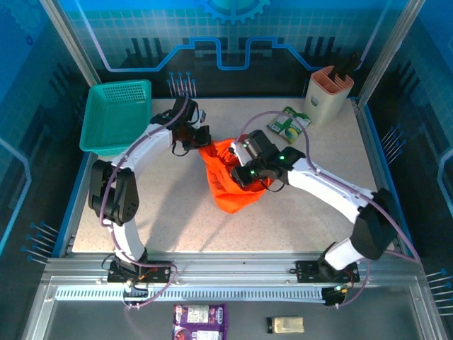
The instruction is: Fold the inside-out t-shirt
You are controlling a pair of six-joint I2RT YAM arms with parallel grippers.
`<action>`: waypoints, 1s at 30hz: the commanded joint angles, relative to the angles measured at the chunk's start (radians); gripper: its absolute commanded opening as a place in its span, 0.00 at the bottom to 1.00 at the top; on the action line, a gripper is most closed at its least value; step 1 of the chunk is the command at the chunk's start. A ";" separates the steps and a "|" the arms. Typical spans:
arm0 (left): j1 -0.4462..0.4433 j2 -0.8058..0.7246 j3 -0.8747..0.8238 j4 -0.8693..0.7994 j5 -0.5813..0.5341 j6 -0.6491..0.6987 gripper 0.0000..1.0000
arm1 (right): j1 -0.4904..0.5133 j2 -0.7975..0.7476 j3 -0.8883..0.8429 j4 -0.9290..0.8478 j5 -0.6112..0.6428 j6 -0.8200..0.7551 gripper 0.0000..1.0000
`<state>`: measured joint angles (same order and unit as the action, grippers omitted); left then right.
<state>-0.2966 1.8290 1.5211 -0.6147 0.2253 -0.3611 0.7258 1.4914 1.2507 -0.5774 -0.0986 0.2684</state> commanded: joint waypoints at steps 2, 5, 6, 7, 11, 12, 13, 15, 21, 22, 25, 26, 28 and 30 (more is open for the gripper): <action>0.020 0.013 -0.101 0.100 0.031 -0.021 0.00 | -0.002 -0.123 0.004 0.113 -0.052 0.011 0.00; 0.036 0.014 -0.178 0.152 0.043 -0.048 0.00 | -0.019 -0.202 -0.025 0.247 -0.119 0.048 0.00; 0.041 0.016 -0.199 0.168 0.049 -0.056 0.00 | -0.022 -0.226 -0.038 0.296 -0.138 0.064 0.00; 0.046 0.019 -0.219 0.180 0.053 -0.064 0.00 | -0.025 -0.247 -0.049 0.335 -0.152 0.074 0.00; 0.072 0.020 -0.307 0.229 0.061 -0.086 0.00 | -0.032 -0.336 -0.105 0.500 -0.142 0.116 0.00; 0.080 0.014 -0.335 0.245 0.066 -0.093 0.00 | -0.035 -0.359 -0.121 0.529 -0.121 0.119 0.00; 0.091 0.010 -0.358 0.259 0.072 -0.104 0.00 | -0.035 -0.380 -0.134 0.551 -0.088 0.118 0.00; 0.120 -0.008 -0.422 0.300 0.098 -0.129 0.00 | -0.037 -0.428 -0.163 0.579 -0.008 0.111 0.00; 0.208 -0.114 -0.600 0.393 0.088 -0.184 0.00 | -0.064 -0.577 -0.268 0.656 0.222 0.106 0.00; 0.225 -0.135 -0.625 0.404 0.082 -0.191 0.00 | -0.069 -0.607 -0.288 0.666 0.268 0.109 0.00; 0.270 -0.192 -0.685 0.427 0.067 -0.215 0.00 | -0.083 -0.678 -0.327 0.661 0.391 0.119 0.00; 0.283 -0.211 -0.701 0.426 0.060 -0.221 0.00 | -0.085 -0.703 -0.335 0.640 0.448 0.126 0.00; 0.305 -0.248 -0.726 0.430 0.048 -0.236 0.00 | -0.094 -0.733 -0.341 0.575 0.537 0.143 0.00; 0.329 -0.295 -0.749 0.428 0.027 -0.250 0.00 | -0.113 -0.754 -0.350 0.493 0.593 0.181 0.00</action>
<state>-0.0139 1.5822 0.8127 -0.2016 0.3157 -0.5716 0.6472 0.7879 0.8989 -0.0696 0.2909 0.4023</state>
